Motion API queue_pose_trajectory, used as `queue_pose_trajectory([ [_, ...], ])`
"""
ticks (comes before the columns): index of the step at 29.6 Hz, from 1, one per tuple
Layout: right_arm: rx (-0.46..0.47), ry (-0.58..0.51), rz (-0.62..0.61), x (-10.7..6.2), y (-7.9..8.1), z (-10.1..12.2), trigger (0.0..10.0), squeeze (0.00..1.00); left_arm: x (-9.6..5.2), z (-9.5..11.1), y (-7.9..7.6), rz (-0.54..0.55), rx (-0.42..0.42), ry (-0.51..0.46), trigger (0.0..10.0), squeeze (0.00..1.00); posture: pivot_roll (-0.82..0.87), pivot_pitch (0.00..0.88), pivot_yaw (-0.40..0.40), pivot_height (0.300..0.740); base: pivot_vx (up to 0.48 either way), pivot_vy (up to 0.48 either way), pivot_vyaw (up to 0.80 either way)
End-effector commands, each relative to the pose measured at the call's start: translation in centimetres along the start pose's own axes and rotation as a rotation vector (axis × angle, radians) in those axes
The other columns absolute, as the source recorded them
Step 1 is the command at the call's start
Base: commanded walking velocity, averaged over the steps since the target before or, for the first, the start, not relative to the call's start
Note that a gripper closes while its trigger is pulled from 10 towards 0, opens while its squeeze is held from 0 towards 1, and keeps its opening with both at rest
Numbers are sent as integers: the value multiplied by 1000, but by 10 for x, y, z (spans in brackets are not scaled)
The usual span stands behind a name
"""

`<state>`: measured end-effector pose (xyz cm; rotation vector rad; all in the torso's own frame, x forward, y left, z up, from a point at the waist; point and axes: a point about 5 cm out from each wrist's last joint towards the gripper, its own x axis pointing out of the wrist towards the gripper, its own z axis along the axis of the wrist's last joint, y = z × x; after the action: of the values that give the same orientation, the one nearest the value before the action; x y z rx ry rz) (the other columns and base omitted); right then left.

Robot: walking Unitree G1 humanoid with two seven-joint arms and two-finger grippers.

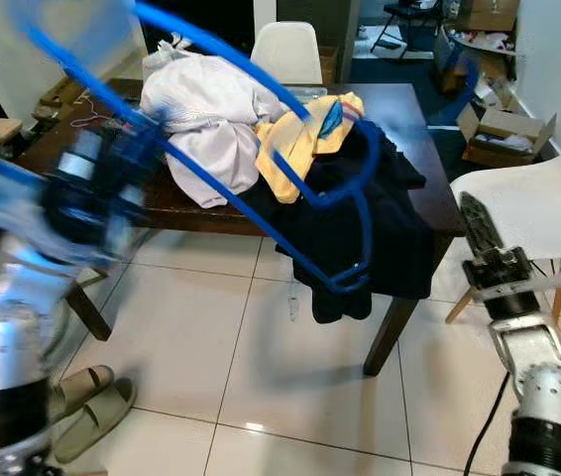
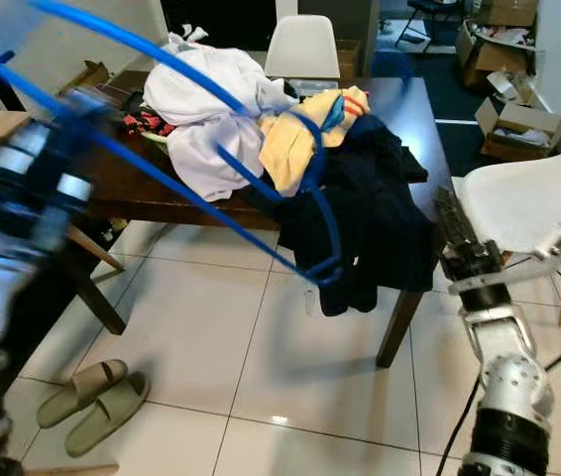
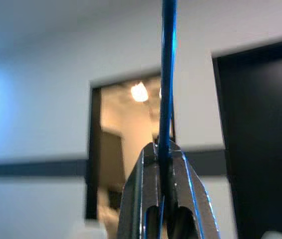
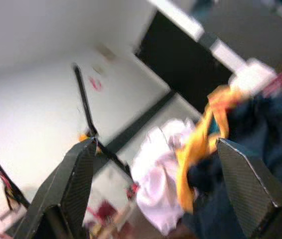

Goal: Hang hanger

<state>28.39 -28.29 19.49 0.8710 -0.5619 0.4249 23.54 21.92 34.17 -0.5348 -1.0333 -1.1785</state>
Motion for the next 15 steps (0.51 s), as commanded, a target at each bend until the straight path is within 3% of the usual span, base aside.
queue_pose_trajectory([
  [1, 1, -40, 86, -1, 9, 11, 10000, 0, 0, 12, -2, -10, -18, -47, 10000, 0, 1, 110, 16, 740, 0, 0, 0],
  [3, -51, -21, 263, -13, 20, 24, 10000, 0, -2, 22, -4, 2, -53, -99, 10000, 0, 20, 115, 13, 740, 0, 0, 0],
  [5, -58, 11, 358, -19, 25, 30, 10000, 0, -4, 26, -5, 14, -83, -119, 10000, 0, 27, 118, 12, 740, 0, 0, 0],
  [10, -54, 44, 403, -16, 30, 27, 10000, 0, -14, 22, 1, 79, -129, -112, 10000, 0, 34, 118, 13, 740, 0, 0, 0],
  [11, -52, 54, 418, -14, 33, 25, 10000, 0, -22, 19, 4, 122, -154, -107, 10000, 0, 34, 118, 13, 740, 0, 0, 0],
  [12, -59, 78, 395, -8, 32, 19, 10000, 0, -53, -3, 28, 355, -209, -69, 10000, 0, 18, 123, 17, 740, 0, 0, 0],
  [13, -59, 78, 395, -8, 32, 19, 10000, 0, -53, -3, 28, 355, -209, -69, 10000, 0, 18, 123, 17, 740, 0, 0, 0],
  [14, -66, 95, 376, -5, 31, 15, 10000, 0, -78, -21, 40, 519, -252, -31, 10000, 0, 16, 124, 17, 740, 0, 0, 0],
  [15, -66, 95, 376, -5, 31, 15, 10000, 0, -78, -21, 40, 519, -252, -31, 10000, 0, 16, 124, 17, 740, 0, 0, 0],
])
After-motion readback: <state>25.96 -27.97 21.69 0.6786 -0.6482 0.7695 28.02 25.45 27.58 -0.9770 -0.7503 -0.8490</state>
